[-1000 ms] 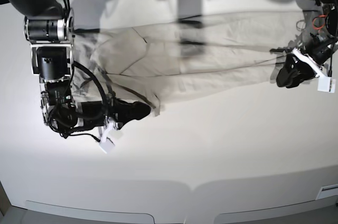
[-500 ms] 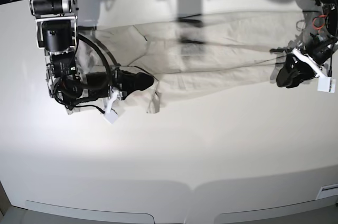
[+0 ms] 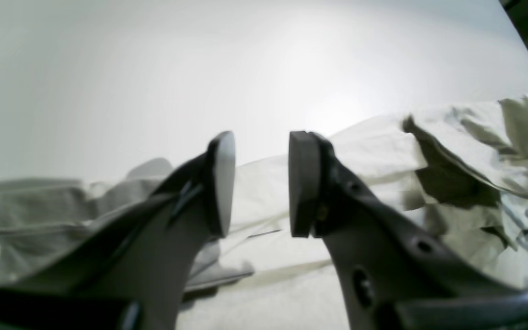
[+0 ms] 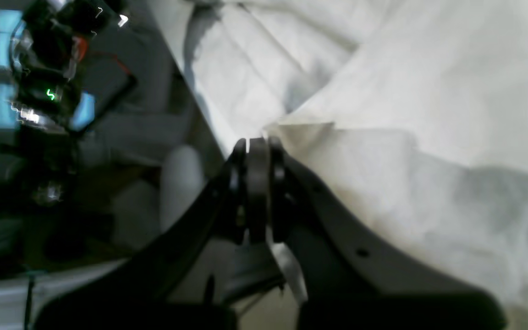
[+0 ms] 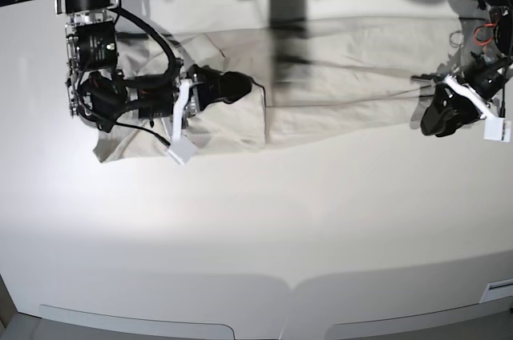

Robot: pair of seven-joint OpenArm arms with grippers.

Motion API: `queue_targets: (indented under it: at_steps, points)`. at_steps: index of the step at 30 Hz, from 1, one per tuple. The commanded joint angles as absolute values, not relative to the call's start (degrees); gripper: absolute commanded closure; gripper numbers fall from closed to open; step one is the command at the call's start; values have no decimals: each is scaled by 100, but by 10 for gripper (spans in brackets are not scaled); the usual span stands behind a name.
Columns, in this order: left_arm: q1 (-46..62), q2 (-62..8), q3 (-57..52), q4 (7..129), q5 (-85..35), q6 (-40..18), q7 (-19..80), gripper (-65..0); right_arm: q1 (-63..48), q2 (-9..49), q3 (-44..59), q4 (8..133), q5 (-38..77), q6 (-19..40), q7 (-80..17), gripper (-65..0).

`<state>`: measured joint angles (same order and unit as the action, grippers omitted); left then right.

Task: Fold the T-shirt properly
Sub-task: 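Lift the grasped shirt end with the right gripper and fold it inward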

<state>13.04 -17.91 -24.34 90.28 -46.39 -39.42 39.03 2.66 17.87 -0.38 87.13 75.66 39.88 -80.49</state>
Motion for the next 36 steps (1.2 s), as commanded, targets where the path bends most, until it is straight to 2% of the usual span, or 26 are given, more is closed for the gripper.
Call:
queue_targets:
  at_steps: [1, 10, 14, 22, 28, 33, 36]
  points:
    - [1253, -1874, -2471, 9124, -4777, -4000, 3763, -196, 296, 1881, -8, 9037, 7675, 4000, -8000, 0]
    - [1253, -1874, -2471, 9124, -4779, -4000, 3750, -196, -344, 2401, -8, 9998, 6027, 4000, -8000, 0]
    - [1253, -1876, -2471, 9124, -4777, -4000, 3745, -196, -486, 2477, -8, 10379, 5378, 4000, -7671, 0]
    - [1253, -1876, -2471, 9124, -4779, -4000, 3747, -196, -513, 2477, -10, 11146, 4659, 4000, -6991, 0]
    - [1253, -1876, -2471, 9124, -4779, -4000, 3743, -196, -515, 2475, -67, 11163, 4644, 4000, -6943, 0]
    - [1253, -1874, -2471, 9124, -4779, -4000, 3745, -196, -578, 2471, -635, 11163, 4543, 4000, -6936, 0]
    - [1253, -1876, -2471, 9124, -4777, -4000, 3750, -196, -574, 2423, -1070, 11163, 3874, 4000, -6676, 0]
